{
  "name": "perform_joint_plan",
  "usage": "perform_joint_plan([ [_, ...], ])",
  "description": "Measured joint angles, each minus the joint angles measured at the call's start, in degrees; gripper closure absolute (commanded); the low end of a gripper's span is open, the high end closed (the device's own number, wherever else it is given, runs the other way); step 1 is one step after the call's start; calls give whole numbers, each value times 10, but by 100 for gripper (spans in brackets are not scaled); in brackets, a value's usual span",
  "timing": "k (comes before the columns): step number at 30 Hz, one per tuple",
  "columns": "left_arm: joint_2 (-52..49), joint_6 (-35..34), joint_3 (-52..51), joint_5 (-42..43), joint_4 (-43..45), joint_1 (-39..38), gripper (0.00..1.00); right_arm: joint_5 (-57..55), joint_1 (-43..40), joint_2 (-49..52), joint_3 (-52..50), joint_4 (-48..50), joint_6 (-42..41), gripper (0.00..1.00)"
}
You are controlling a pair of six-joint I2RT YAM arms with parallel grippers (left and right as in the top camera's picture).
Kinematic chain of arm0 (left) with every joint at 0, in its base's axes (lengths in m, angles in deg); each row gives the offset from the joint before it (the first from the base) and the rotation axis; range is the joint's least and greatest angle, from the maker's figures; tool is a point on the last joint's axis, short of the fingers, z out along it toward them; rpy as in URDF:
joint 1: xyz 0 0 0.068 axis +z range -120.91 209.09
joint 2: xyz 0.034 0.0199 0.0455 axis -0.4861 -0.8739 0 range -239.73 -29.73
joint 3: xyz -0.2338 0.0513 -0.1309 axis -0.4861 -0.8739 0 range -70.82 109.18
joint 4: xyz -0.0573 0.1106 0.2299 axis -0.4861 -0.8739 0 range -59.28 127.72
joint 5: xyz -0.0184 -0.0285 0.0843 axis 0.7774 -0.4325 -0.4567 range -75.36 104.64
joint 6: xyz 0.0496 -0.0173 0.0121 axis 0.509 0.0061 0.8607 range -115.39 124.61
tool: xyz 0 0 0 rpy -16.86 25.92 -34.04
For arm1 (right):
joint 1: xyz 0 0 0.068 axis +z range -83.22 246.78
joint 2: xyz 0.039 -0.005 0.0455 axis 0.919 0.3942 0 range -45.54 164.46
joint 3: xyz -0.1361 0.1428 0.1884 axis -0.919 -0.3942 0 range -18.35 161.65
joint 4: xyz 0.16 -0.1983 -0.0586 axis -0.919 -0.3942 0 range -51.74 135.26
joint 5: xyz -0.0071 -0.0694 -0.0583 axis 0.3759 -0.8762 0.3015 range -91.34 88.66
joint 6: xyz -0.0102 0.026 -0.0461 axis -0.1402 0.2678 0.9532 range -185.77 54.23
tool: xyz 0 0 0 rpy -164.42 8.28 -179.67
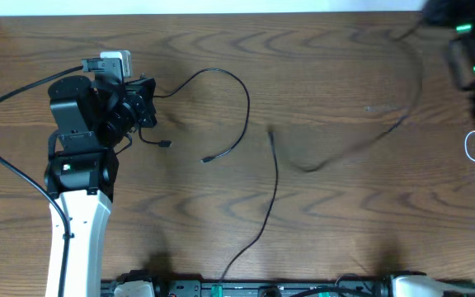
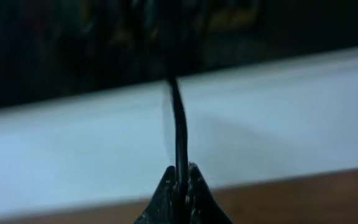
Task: Untangle cables
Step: 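Pull the black cable up and right with the right gripper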
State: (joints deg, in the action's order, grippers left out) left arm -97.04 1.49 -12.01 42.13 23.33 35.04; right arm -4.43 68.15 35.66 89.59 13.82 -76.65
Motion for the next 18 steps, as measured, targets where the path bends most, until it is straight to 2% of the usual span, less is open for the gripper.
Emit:
perform_joint_plan([
  [5,0,0,0,0,-2,0,92,-3,-42,-23,3,24,0,99],
  [18,-16,0,0,0,-4,0,92,14,-45,22,5,-137,0,99],
])
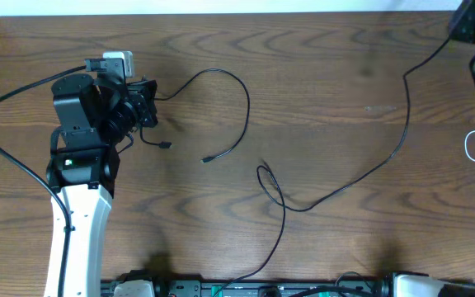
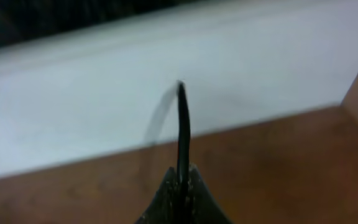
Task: Untangle cables
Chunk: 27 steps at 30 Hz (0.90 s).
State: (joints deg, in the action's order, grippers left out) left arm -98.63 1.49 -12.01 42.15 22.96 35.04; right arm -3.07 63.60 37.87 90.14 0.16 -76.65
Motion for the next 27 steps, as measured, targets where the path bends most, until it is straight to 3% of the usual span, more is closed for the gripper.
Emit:
perform_joint_plan([
  [15,0,0,0,0,0,0,93,166,69,136,-6,-446,8,99],
  [27,0,0,0,0,-2,0,92,185,222,170,-137,-434,21,99],
])
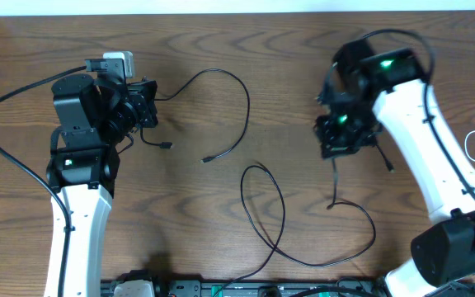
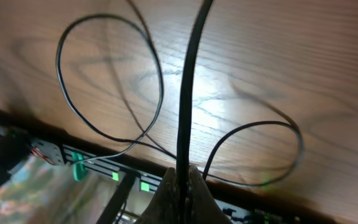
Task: Untangle cables
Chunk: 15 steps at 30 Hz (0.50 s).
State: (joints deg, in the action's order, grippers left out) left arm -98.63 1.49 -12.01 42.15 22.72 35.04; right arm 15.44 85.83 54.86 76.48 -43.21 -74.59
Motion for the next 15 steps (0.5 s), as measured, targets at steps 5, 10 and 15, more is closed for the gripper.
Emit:
perform_joint_plan([
  [5,0,0,0,0,-1,0,92,25,63,1,-67,57,19,99],
  [10,0,0,0,0,0,0,92,53,138,1,-140,132,49,99],
  [15,0,0,0,0,0,0,92,64,201,2,-186,193,59,99],
])
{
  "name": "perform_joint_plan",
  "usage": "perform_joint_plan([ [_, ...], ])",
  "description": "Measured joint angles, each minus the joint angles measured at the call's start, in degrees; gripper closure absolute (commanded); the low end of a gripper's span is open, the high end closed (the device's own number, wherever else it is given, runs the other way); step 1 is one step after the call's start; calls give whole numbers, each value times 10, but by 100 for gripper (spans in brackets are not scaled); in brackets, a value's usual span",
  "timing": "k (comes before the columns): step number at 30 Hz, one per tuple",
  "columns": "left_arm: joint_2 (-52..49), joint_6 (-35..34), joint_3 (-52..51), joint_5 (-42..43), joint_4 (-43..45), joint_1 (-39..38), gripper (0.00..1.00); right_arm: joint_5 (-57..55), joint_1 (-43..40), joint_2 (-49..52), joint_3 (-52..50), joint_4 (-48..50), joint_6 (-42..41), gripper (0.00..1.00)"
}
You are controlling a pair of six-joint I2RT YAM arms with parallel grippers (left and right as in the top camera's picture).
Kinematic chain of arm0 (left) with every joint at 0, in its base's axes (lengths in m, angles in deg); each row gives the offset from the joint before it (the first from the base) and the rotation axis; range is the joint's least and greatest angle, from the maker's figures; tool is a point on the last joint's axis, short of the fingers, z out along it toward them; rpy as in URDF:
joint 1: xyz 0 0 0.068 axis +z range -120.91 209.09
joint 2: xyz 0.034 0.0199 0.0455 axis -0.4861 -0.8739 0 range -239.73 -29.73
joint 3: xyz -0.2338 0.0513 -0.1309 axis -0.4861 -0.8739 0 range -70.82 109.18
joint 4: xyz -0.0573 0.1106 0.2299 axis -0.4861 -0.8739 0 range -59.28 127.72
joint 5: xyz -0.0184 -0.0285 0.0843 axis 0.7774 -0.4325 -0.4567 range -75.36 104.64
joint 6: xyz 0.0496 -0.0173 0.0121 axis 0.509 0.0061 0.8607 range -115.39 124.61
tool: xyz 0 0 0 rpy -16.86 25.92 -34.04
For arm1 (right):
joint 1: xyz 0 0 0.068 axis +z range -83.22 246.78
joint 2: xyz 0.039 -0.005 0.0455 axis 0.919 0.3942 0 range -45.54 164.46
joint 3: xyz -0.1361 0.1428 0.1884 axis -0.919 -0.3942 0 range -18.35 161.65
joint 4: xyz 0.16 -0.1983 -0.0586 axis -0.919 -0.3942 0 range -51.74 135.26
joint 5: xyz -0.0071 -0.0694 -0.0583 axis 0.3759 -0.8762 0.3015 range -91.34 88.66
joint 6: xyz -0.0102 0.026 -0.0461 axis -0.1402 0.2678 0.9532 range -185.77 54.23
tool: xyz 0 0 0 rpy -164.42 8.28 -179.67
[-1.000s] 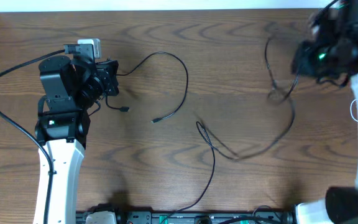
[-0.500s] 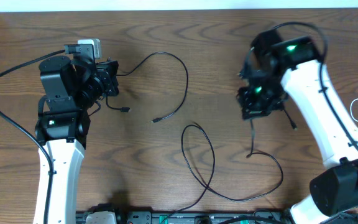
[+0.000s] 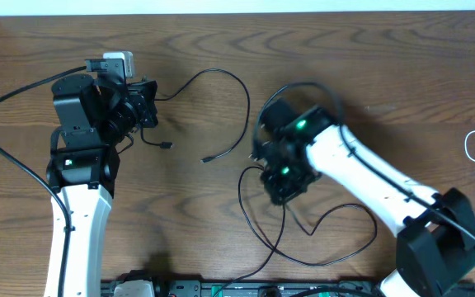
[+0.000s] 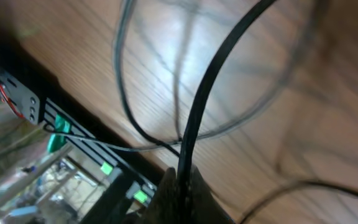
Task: Untangle cables
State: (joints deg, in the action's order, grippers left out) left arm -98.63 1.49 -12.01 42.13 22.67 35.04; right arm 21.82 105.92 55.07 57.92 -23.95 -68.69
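A long black cable (image 3: 258,235) lies in loose crossing loops on the wooden table (image 3: 369,74), centre front. My right gripper (image 3: 283,183) hangs low over those loops and is shut on this cable (image 4: 210,81), which runs up out of the closed fingers (image 4: 194,193) in the right wrist view (image 4: 184,180). A short black cable (image 3: 246,107) curves from my left gripper (image 3: 144,111) at the far left to a free plug (image 3: 207,159). The cable passes through the left fingers, and its other end (image 3: 165,144) lies just below them.
A white cable lies coiled at the table's right edge. A black rail with green lights (image 3: 221,289) runs along the front edge; the long cable's tail leads to it. The right arm's white link (image 3: 369,177) spans the right half of the table.
My right gripper, still shut on the long cable, has moved left and nearer, from right of centre to the table's middle. The loops lie bunched under it. The left arm has not moved.
First my right gripper held the long cable at the far right back corner, the cable drawn out across the table. Then it was still there with the cable slacker. Then it was over the table's right half above forming loops, and now at the centre.
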Motion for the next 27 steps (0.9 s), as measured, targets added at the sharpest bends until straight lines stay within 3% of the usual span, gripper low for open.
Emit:
perform_joint_plan([
  [3,0,0,0,0,0,0,92,2,32,0,-29,45,4,95],
  [15,0,0,0,0,0,0,93,4,100,0,-130,205,5,98],
  [19,0,0,0,0,0,0,92,4,109,0,-131,235,1,79],
  [22,0,0,0,0,0,0,93,5,118,0,-131,250,-1,52],
  [27,0,0,0,0,0,0,92,4,132,0,-132,260,2,42],
])
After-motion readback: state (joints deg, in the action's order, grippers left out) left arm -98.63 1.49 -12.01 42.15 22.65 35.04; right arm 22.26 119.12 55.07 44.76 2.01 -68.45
